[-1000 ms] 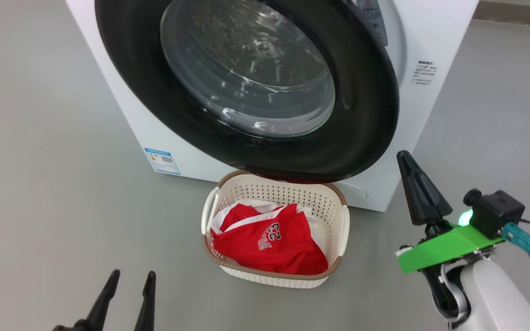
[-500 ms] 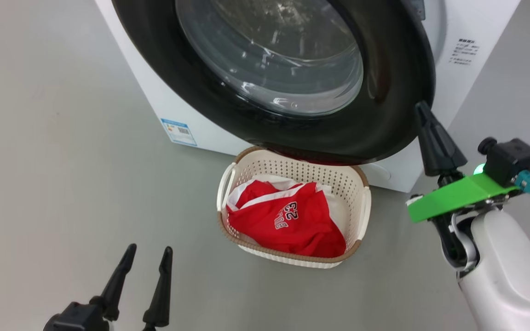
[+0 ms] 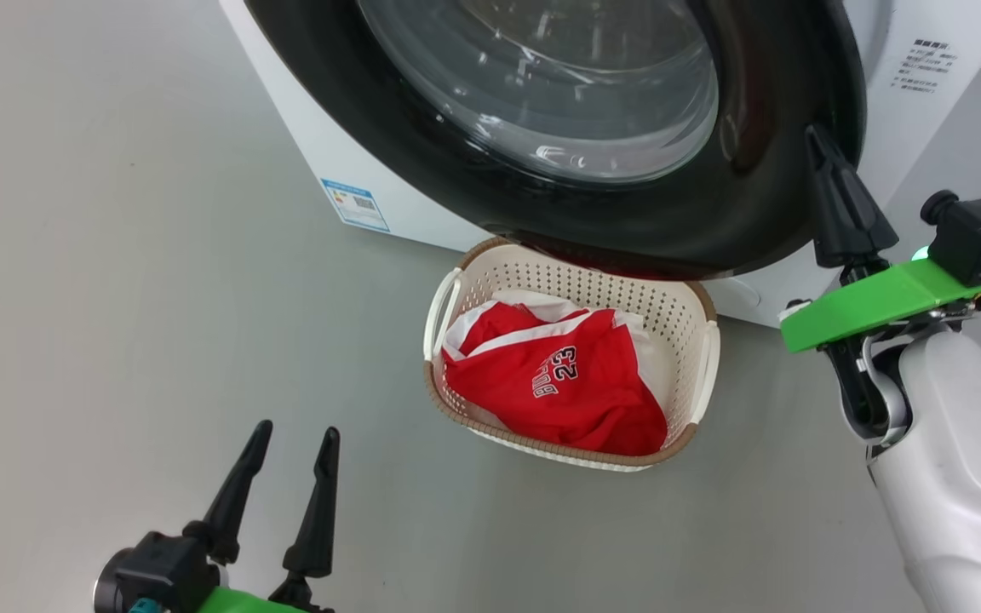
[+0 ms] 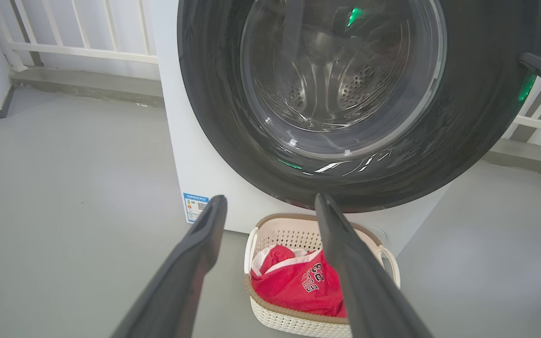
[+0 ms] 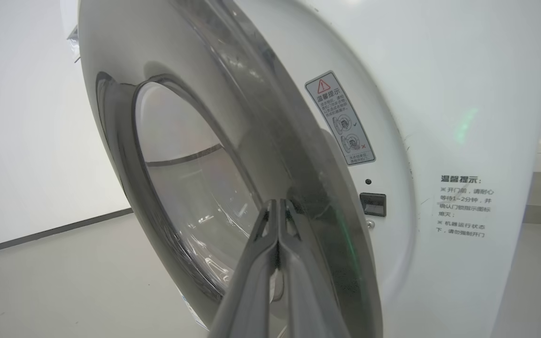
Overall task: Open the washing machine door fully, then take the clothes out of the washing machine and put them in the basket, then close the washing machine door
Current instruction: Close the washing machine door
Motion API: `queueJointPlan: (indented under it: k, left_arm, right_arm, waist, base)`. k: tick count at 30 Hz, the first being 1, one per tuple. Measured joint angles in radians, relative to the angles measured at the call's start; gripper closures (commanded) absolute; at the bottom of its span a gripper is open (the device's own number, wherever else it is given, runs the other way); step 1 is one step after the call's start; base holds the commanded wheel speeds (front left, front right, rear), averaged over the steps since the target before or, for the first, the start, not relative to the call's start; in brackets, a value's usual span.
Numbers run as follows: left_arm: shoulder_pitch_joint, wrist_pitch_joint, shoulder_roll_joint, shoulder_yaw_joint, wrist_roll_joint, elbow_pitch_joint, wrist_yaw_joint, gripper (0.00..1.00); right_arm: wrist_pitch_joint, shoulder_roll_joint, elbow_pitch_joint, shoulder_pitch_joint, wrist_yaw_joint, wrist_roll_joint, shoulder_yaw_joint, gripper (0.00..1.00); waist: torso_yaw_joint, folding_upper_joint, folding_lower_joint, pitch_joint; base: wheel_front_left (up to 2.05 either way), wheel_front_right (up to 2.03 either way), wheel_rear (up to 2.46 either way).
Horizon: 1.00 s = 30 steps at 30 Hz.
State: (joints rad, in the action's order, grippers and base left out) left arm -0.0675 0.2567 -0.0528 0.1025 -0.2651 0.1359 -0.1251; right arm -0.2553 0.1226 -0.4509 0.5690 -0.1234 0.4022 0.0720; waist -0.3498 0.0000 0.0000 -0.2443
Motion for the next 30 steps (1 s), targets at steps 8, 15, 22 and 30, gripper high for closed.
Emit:
queueJointPlan:
  k: [8,15,22,30]
  left_arm:
    - [-0.030,0.000,0.005,0.015,-0.002,-0.001,0.000,0.00]
    - [-0.045,0.000,0.006,0.024,-0.002,-0.006,0.000,0.00]
    - [-0.081,0.000,0.013,0.033,-0.008,-0.006,0.000,0.00]
    - [-0.093,0.000,0.014,0.035,-0.011,-0.004,0.000,0.00]
  right_arm:
    - [0.000,0.012,-0.011,0.057,-0.001,-0.009,-0.028,1.00]
    - [0.000,0.024,-0.037,0.120,-0.003,-0.026,-0.057,1.00]
    - [0.000,0.033,-0.058,0.191,-0.005,-0.040,-0.084,1.00]
    - [0.000,0.020,-0.076,0.231,-0.017,-0.061,-0.092,1.00]
  waist:
    - [-0.017,0.0000,0.0000,-0.039]
    - [-0.029,0.0000,0.0000,-0.072]
    - [-0.037,0.0000,0.0000,-0.108]
    - [-0.038,0.0000,0.0000,-0.133]
  base:
    - [0.00,0.00,0.00]
    - [0.00,0.00,0.00]
    - [0.00,0.00,0.00]
    - [0.00,0.00,0.00]
